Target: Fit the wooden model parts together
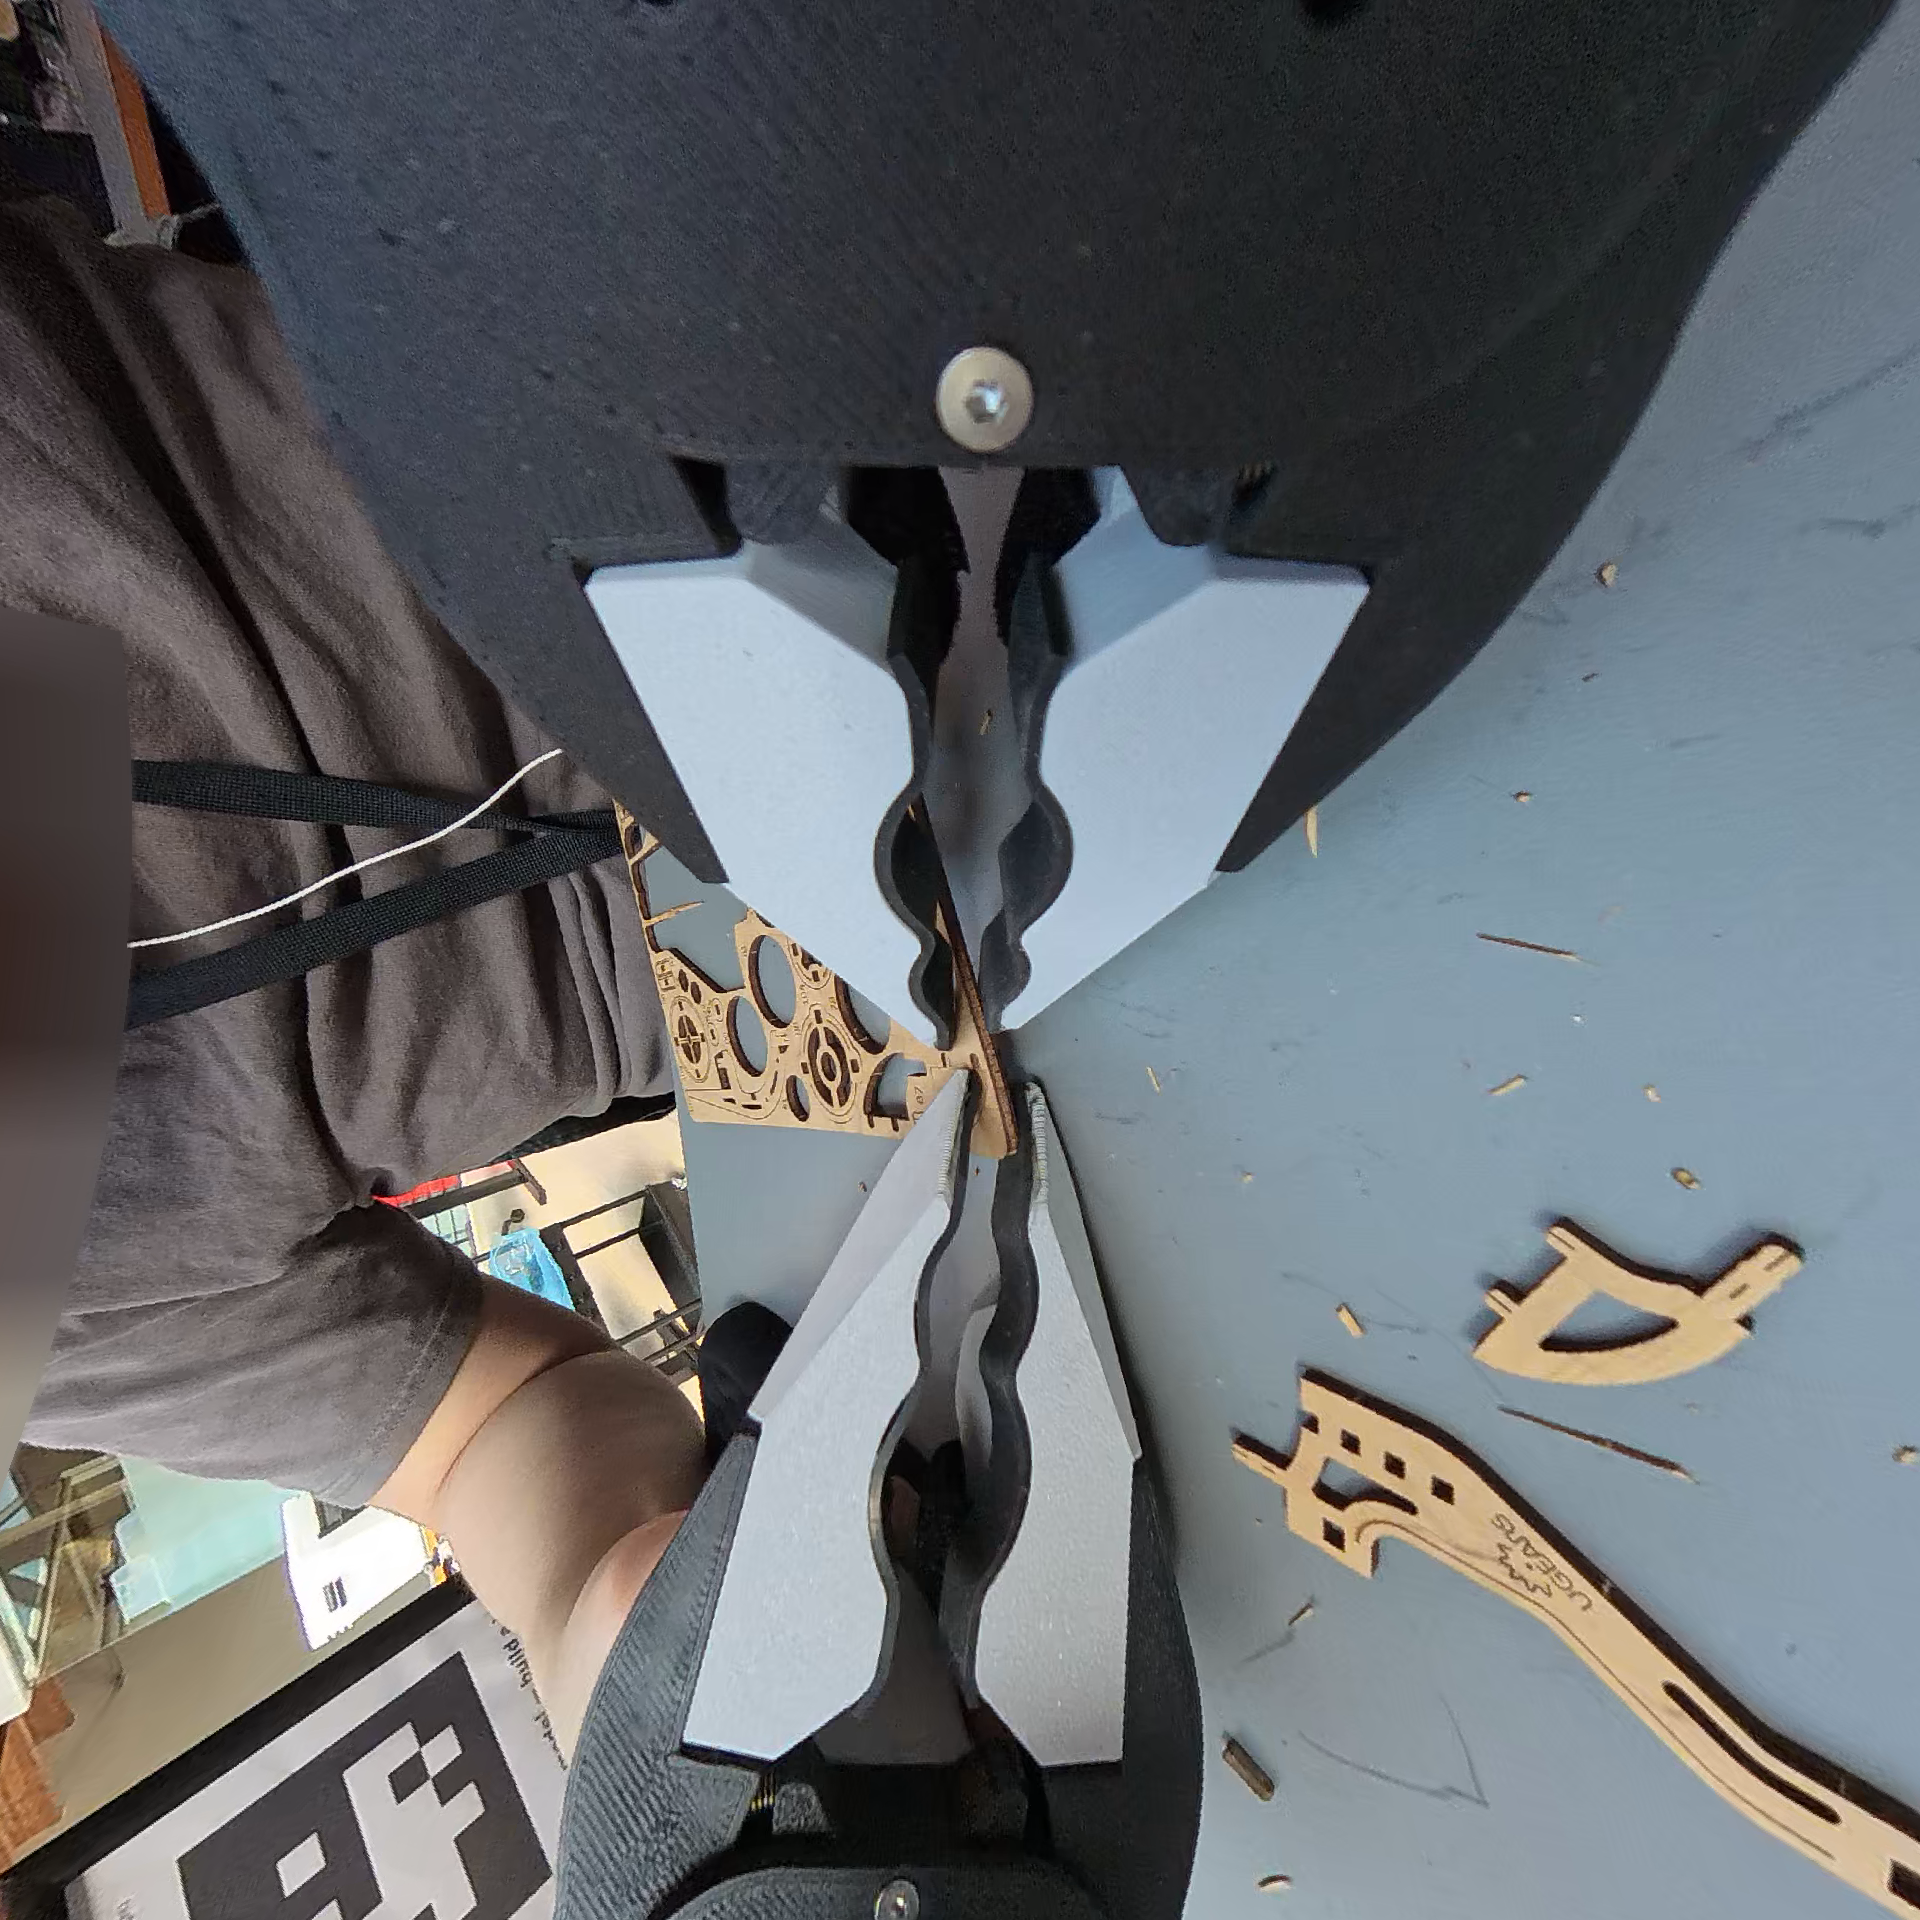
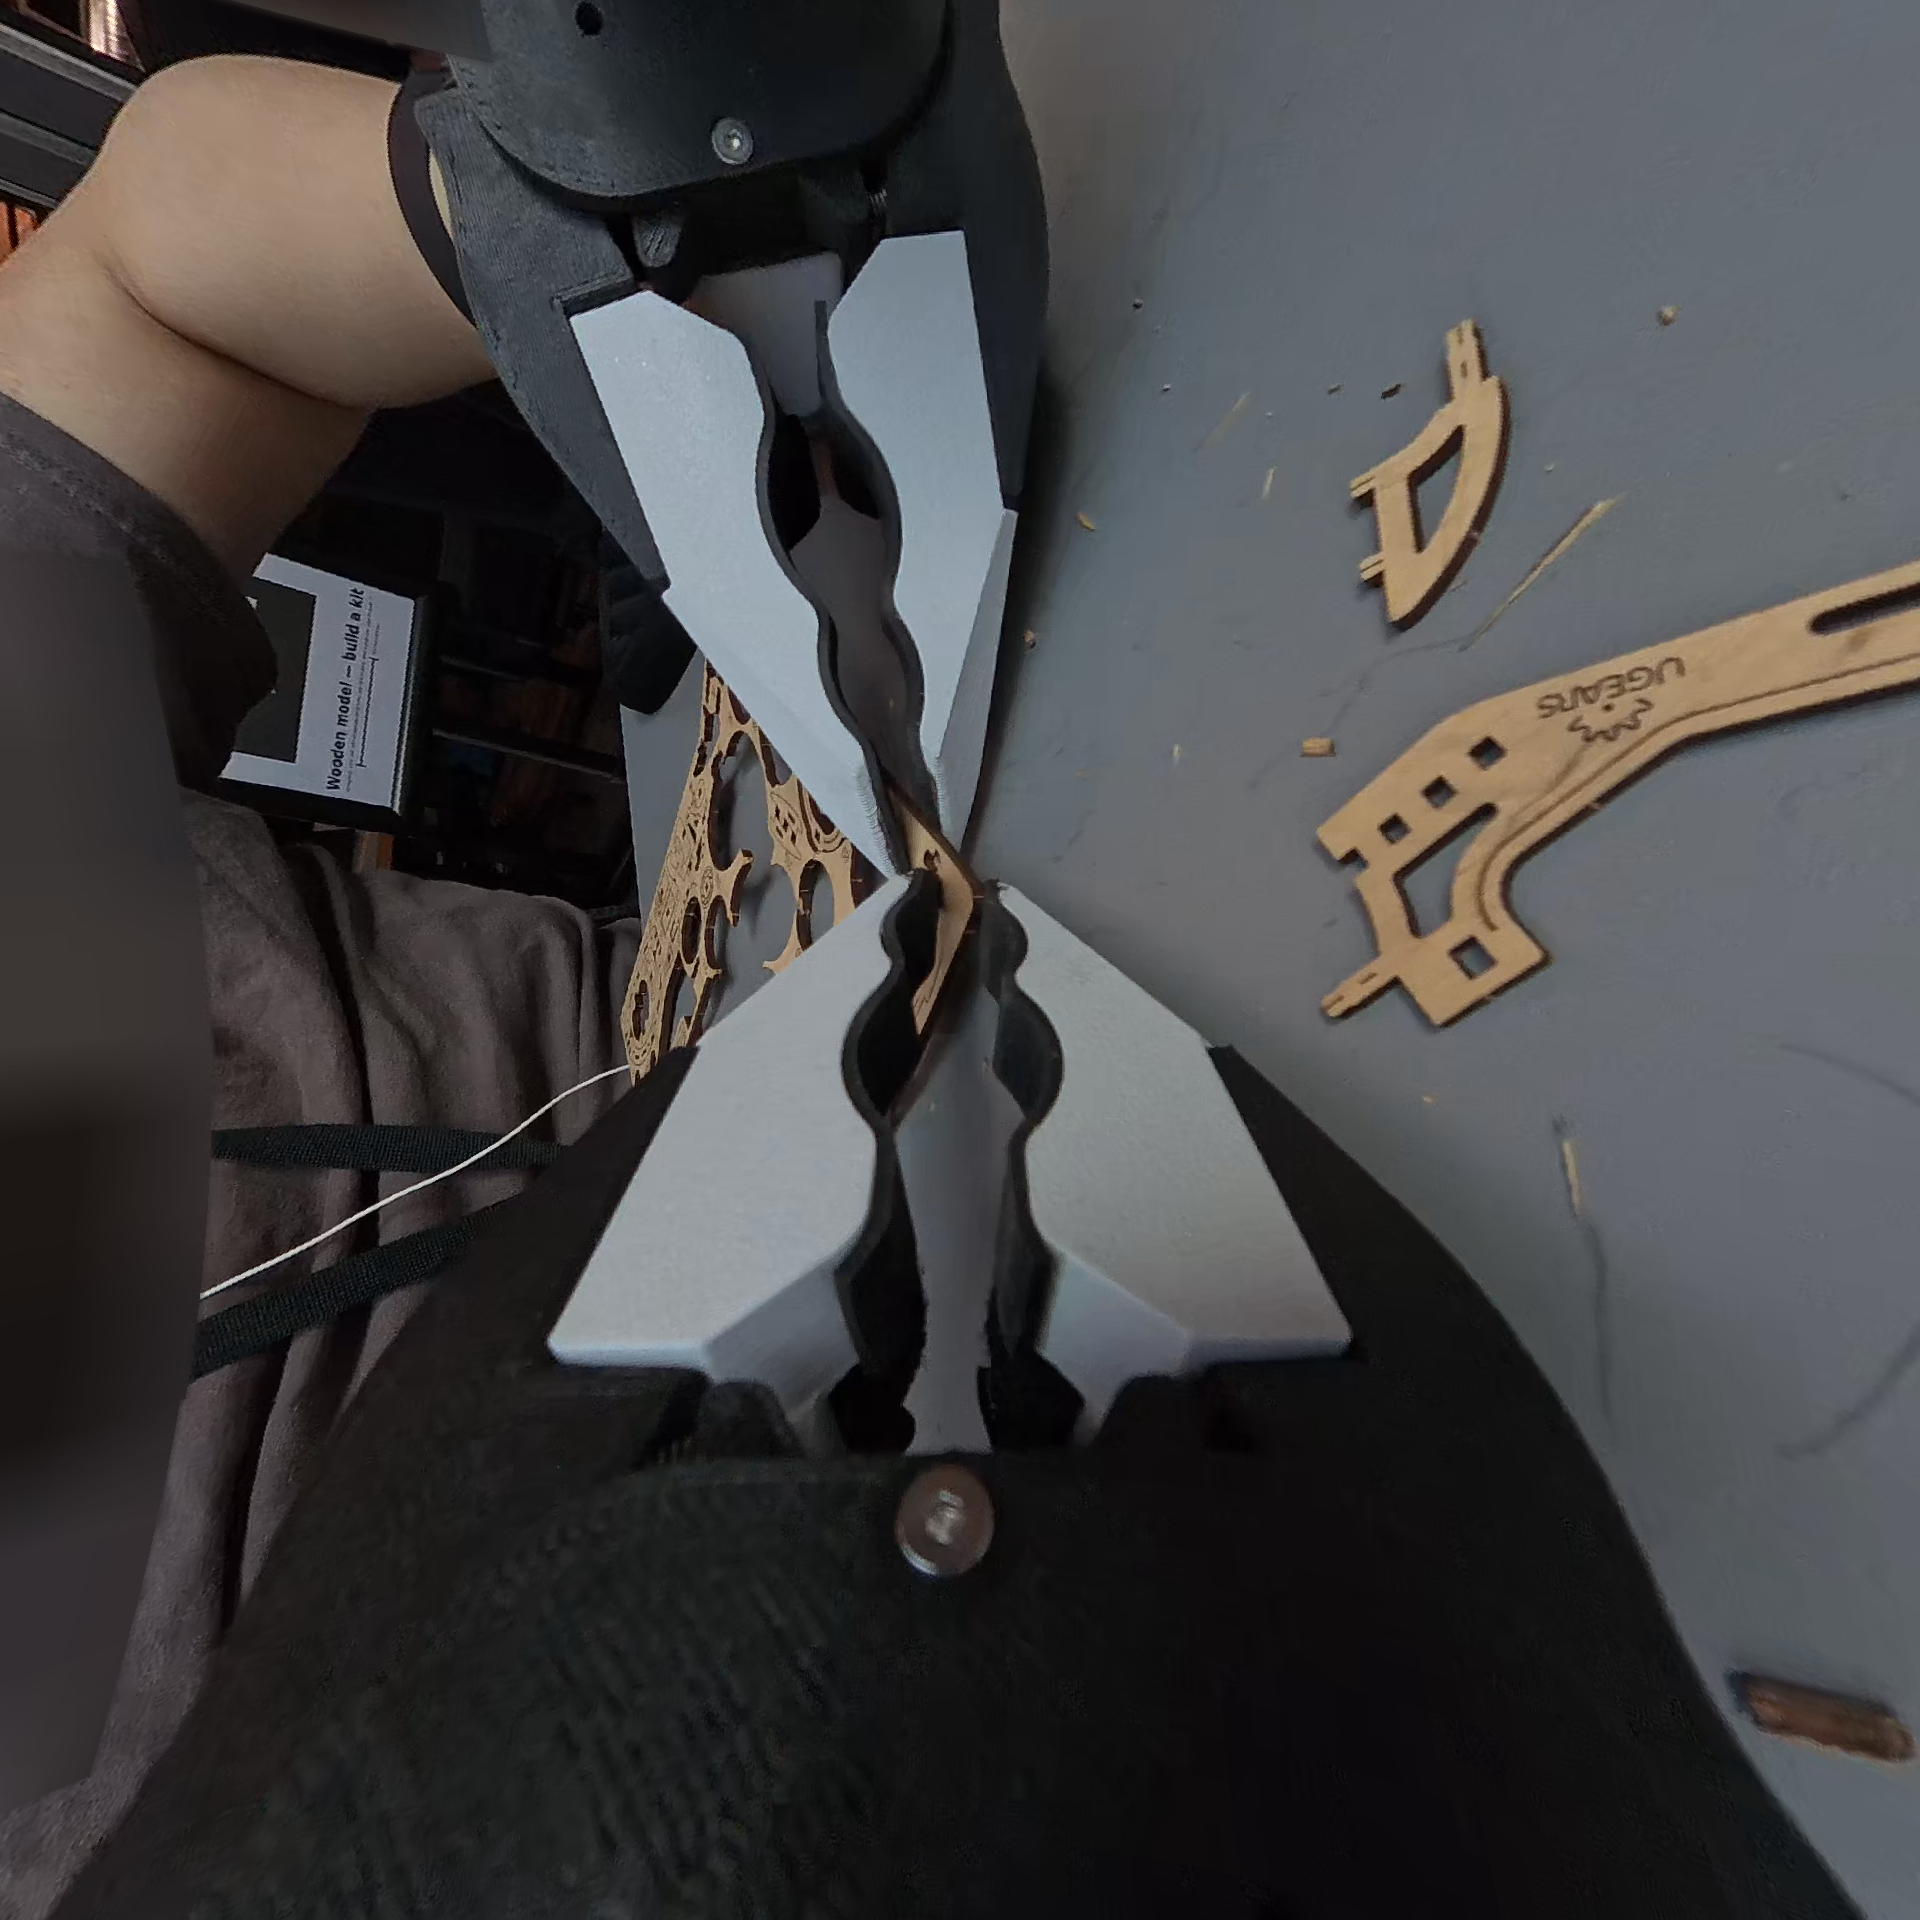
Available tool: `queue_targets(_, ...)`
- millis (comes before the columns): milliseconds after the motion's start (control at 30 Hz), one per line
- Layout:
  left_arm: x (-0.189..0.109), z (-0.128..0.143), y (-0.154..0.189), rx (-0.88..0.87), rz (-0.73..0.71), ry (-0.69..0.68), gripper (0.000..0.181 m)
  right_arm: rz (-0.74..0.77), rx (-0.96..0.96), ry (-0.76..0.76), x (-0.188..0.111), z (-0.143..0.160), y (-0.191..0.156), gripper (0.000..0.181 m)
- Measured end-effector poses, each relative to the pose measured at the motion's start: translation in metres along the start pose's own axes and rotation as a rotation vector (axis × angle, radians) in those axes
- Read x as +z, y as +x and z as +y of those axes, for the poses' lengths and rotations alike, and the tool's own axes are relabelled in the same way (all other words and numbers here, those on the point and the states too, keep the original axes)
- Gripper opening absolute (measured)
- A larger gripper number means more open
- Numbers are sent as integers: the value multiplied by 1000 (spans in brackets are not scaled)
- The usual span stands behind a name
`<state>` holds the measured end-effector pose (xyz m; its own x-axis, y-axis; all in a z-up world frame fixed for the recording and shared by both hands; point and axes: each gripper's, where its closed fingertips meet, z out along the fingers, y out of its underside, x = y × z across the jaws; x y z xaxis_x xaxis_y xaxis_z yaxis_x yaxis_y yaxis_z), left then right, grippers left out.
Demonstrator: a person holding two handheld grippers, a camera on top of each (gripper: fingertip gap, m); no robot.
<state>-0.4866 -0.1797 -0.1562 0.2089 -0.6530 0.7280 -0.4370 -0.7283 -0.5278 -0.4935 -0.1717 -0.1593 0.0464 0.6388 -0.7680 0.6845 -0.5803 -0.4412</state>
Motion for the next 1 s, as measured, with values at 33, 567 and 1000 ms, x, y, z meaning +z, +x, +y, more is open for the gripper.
queue_targets(33,0,0,0,2,-3,-1,3,1,2,-2,0,0,0,7)
queue_targets(567,-3,-3,3,-21,48,29,3,-34,-2,8,-3,0,-5,11)
queue_targets(1000,-2,-1,0,-36,15,40,1,43,-86,-7,1,3,0,12)
